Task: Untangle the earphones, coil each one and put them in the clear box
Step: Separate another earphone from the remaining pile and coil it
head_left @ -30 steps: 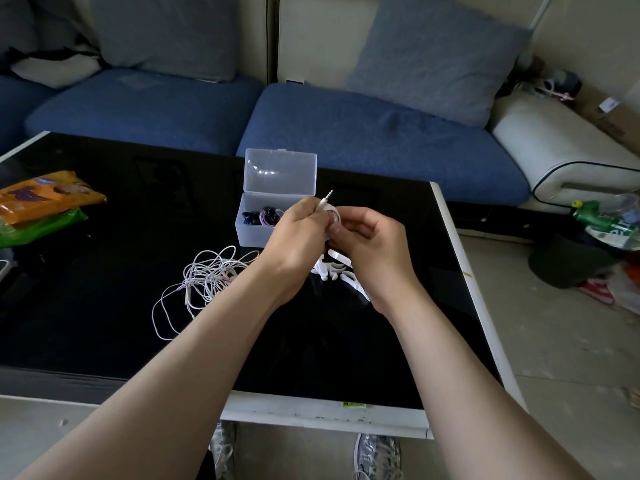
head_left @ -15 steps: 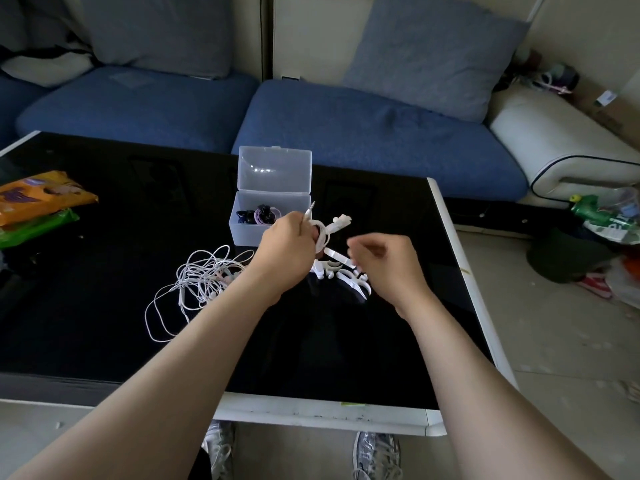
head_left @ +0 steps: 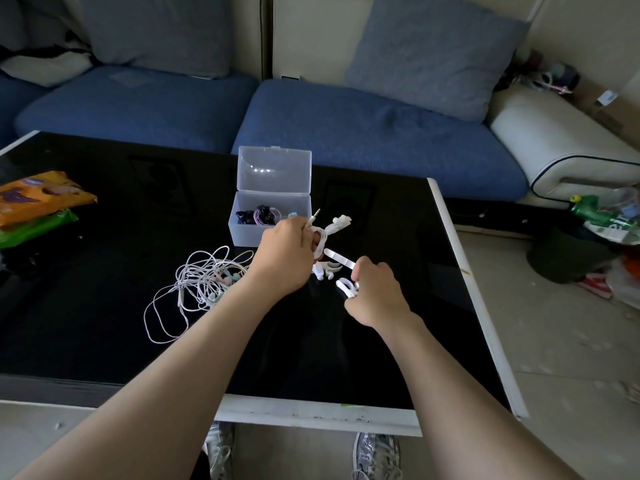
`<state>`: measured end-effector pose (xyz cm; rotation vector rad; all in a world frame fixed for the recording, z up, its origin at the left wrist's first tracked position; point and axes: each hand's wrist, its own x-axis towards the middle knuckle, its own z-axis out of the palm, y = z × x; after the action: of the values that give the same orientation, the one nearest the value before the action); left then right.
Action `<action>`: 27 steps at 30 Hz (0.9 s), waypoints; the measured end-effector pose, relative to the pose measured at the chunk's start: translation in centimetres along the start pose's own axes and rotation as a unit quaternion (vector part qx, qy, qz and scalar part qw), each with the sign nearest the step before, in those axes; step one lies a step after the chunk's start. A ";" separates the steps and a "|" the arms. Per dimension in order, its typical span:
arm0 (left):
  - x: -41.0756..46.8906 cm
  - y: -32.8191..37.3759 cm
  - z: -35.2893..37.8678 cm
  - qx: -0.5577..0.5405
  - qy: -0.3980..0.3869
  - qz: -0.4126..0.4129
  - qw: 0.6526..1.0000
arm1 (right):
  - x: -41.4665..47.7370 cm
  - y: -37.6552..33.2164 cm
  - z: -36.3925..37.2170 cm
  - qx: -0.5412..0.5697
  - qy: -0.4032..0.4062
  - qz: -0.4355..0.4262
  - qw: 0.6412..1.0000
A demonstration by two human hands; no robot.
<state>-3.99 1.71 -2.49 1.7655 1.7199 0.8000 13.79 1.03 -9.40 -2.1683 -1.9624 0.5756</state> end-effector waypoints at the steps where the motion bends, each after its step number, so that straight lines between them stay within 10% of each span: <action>1: 0.0 -0.1 -0.1 0.002 -0.001 0.001 1.000 | -0.2 0.1 -0.1 0.011 -0.016 -0.005 1.000; 17: 0.0 -1.2 -0.6 0.043 -0.040 -0.031 0.998 | 0.1 1.0 0.1 -0.079 -0.134 -0.084 0.984; 27: -0.1 -1.3 -0.9 0.016 -0.041 -0.044 0.998 | -1.6 -0.4 -2.5 0.017 -0.023 -0.076 0.997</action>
<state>-5.52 1.69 -2.80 1.7075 1.7521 0.6575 14.32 -0.13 -6.67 -1.9804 -2.1020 0.6337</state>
